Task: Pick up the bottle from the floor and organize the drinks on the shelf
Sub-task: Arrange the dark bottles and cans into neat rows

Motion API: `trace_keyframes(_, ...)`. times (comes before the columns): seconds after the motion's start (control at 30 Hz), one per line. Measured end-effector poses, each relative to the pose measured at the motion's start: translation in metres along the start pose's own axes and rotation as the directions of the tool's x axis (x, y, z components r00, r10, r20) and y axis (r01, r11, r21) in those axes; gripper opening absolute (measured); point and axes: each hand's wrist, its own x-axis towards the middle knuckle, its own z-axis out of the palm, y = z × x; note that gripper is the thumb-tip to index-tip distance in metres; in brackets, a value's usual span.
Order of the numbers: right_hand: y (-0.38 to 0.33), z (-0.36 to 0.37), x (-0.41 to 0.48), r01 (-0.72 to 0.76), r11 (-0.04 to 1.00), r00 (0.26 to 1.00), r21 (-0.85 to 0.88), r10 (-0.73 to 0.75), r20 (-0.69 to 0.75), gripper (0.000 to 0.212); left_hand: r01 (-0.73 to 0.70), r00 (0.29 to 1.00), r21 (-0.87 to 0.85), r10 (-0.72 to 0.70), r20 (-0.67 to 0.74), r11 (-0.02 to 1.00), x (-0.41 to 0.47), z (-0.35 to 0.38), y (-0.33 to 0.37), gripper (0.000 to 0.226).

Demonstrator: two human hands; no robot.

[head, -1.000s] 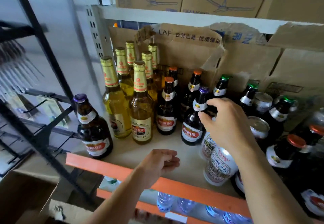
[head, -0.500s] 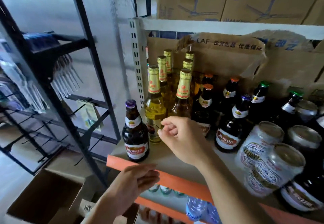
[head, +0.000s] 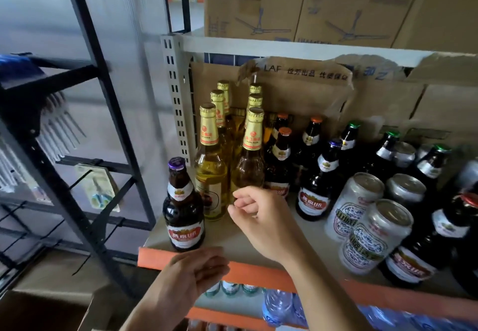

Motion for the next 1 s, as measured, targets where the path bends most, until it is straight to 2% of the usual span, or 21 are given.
trace_keyframes(0.2, 0.025, -0.045, -0.028, -0.111, 0.993, 0.978, -0.030, 0.104, -0.183, 0.027, 0.050, 0.973, 0.129, -0.077, 0.216, 0.990, 0.017, 0.054, -0.015, 0.029)
trace_keyframes(0.33, 0.034, -0.080, -0.045, -0.136, 0.991, 0.945, -0.014, 0.125, -0.301, 0.022, 0.049, 0.950, 0.202, -0.108, 0.293, 0.978, 0.026, 0.088, -0.022, 0.024)
trace_keyframes(0.57, 0.043, -0.141, -0.075, -0.085, 0.996, 0.867, 0.019, 0.083, -0.492, 0.012, 0.050, 0.891, 0.239, -0.151, 0.428, 0.970, 0.031, 0.146, -0.031, 0.033)
trace_keyframes(0.8, 0.060, -0.205, -0.095, -0.030, 0.999, 0.701, -0.032, -0.002, -0.714, 0.016, 0.051, 0.821, 0.262, -0.190, 0.538, 0.964, 0.027, 0.197, -0.047, 0.030)
trace_keyframes(0.9, 0.070, -0.222, -0.099, -0.062, 0.998, 0.641, -0.021, 0.024, -0.767, 0.019, 0.056, 0.795, 0.314, -0.233, 0.560, 0.948, 0.023, 0.211, -0.050, 0.027)
trace_keyframes(1.0, 0.084, -0.243, -0.097, -0.133, 0.991, 0.536, -0.022, 0.053, -0.843, 0.018, 0.059, 0.782, 0.369, -0.273, 0.561, 0.928, 0.020, 0.221, -0.050, 0.028)
